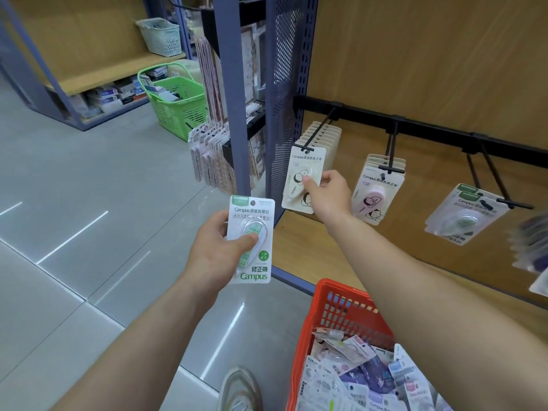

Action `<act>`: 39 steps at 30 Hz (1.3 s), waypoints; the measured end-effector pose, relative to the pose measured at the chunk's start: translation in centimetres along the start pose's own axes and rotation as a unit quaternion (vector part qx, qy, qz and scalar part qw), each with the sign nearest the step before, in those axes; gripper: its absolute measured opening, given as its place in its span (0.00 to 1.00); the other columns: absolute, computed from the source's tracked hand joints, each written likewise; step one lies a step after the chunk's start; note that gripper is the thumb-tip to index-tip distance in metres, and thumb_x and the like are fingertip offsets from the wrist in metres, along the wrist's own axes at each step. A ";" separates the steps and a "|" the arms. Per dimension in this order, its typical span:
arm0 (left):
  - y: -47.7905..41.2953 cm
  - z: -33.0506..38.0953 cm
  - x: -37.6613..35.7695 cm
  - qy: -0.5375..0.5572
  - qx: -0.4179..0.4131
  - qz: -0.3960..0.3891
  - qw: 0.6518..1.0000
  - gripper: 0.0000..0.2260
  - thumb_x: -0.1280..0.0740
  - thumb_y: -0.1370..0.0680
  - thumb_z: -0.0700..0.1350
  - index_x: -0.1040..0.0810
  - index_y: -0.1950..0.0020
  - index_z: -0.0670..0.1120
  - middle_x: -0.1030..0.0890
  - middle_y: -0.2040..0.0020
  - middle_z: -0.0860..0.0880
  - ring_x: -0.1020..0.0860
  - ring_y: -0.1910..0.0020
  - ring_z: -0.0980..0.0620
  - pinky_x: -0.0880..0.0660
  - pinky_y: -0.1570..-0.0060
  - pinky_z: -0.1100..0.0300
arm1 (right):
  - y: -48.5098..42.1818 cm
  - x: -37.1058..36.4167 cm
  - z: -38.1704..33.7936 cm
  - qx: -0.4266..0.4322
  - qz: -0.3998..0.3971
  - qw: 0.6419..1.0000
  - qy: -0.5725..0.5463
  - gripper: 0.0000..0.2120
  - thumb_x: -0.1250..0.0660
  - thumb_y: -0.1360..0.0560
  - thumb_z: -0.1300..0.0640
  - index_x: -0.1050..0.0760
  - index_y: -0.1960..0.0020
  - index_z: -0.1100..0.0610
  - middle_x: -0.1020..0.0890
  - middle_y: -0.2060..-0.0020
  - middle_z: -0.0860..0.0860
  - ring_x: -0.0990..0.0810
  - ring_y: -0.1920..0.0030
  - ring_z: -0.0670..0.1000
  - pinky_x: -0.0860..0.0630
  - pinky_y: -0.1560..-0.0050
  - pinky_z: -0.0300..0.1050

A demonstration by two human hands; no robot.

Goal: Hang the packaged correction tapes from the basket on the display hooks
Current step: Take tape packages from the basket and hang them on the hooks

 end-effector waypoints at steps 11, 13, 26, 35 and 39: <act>-0.2 0.5 -0.7 -0.017 -0.003 0.001 1.000 0.14 0.28 0.22 0.36 0.20 0.39 0.49 0.14 0.48 0.52 0.13 0.58 0.51 0.17 0.65 0.52 | -1.8 0.1 0.6 -0.035 -0.006 0.992 0.118 0.17 0.34 0.20 0.44 0.24 0.44 0.58 0.18 0.47 0.54 0.22 0.48 0.56 0.32 0.53 0.45; -0.1 0.7 -0.9 -0.019 -0.005 -0.003 1.000 0.12 0.28 0.22 0.36 0.20 0.42 0.50 0.14 0.48 0.52 0.13 0.59 0.51 0.17 0.67 0.55 | -1.1 0.8 0.9 -0.034 -0.025 0.989 0.143 0.16 0.34 0.20 0.44 0.25 0.45 0.57 0.20 0.49 0.52 0.22 0.46 0.56 0.32 0.53 0.45; 1.5 1.4 -6.9 -0.106 -0.029 -0.111 0.988 0.14 0.25 0.26 0.35 0.19 0.41 0.44 0.12 0.50 0.50 0.13 0.53 0.52 0.18 0.56 0.59 | 9.7 14.8 3.6 0.043 -0.186 0.937 0.292 0.13 0.31 0.23 0.40 0.21 0.51 0.49 0.18 0.55 0.44 0.19 0.52 0.47 0.22 0.49 0.49; 3.1 2.5 -18.6 -0.130 -0.062 -0.198 0.970 0.19 0.22 0.27 0.37 0.24 0.40 0.40 0.12 0.52 0.47 0.13 0.53 0.49 0.18 0.48 0.51 | 12.0 29.2 5.5 0.026 -0.157 0.936 0.313 0.08 0.29 0.23 0.44 0.21 0.51 0.48 0.17 0.55 0.42 0.19 0.53 0.44 0.22 0.49 0.44; 3.2 2.6 -24.3 -0.133 -0.083 -0.231 0.960 0.15 0.24 0.26 0.34 0.23 0.43 0.41 0.13 0.49 0.44 0.14 0.54 0.49 0.17 0.55 0.56 | 11.9 33.4 7.7 0.012 -0.135 0.945 0.297 0.07 0.29 0.23 0.47 0.20 0.50 0.50 0.17 0.55 0.44 0.19 0.52 0.44 0.24 0.51 0.41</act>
Point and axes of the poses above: each hand's wrist, its own y-axis away from the middle knuckle, its own x-axis out of the back of the hand, z = x × y, the point moved 1 cm from there along -y, towards the middle knuckle
